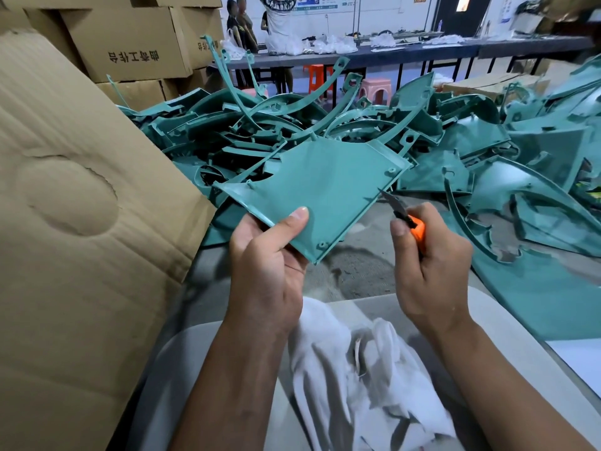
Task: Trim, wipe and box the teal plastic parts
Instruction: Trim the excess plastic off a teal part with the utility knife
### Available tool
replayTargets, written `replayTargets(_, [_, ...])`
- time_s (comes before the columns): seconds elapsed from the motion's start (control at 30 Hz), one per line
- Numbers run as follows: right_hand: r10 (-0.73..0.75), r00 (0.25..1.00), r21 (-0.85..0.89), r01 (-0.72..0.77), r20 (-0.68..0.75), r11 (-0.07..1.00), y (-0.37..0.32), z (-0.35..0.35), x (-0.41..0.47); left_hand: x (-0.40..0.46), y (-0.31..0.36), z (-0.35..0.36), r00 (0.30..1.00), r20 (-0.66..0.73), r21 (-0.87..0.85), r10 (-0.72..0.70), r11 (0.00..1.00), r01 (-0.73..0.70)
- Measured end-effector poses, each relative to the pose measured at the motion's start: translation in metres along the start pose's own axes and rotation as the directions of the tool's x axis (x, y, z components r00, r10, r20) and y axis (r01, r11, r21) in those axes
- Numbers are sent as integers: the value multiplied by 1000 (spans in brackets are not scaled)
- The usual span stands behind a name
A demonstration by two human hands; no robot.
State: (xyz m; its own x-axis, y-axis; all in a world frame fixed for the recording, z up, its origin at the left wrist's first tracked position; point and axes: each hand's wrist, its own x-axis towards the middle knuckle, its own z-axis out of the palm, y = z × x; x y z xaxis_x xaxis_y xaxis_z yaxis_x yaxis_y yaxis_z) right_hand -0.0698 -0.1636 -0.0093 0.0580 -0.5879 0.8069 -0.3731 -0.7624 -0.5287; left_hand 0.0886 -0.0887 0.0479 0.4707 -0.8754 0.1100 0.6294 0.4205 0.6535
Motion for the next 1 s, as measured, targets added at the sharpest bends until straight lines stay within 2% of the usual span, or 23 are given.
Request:
replayTargets(0.3, [0, 997, 102, -7, 71, 995, 1, -1, 2, 3, 4, -8, 999, 34, 65, -1, 998, -1])
replayTargets(0.4, [115, 993, 184, -114, 5, 976, 8, -5, 6, 3, 8, -12, 998, 61, 61, -8, 998, 4])
replayTargets(0.53, [290, 953, 105, -281, -88, 954, 23, -17, 13, 2, 11, -12, 996, 90, 74, 12, 997, -19])
replayTargets(0.73, [124, 989, 38, -121, -81, 992, 8, -8, 6, 0, 1, -8, 999, 21, 100, 46, 994, -48])
replayTargets(1.0, [118, 992, -71, -121, -53, 990, -1, 0, 1, 0, -3, -7, 998, -20, 106, 57, 993, -55])
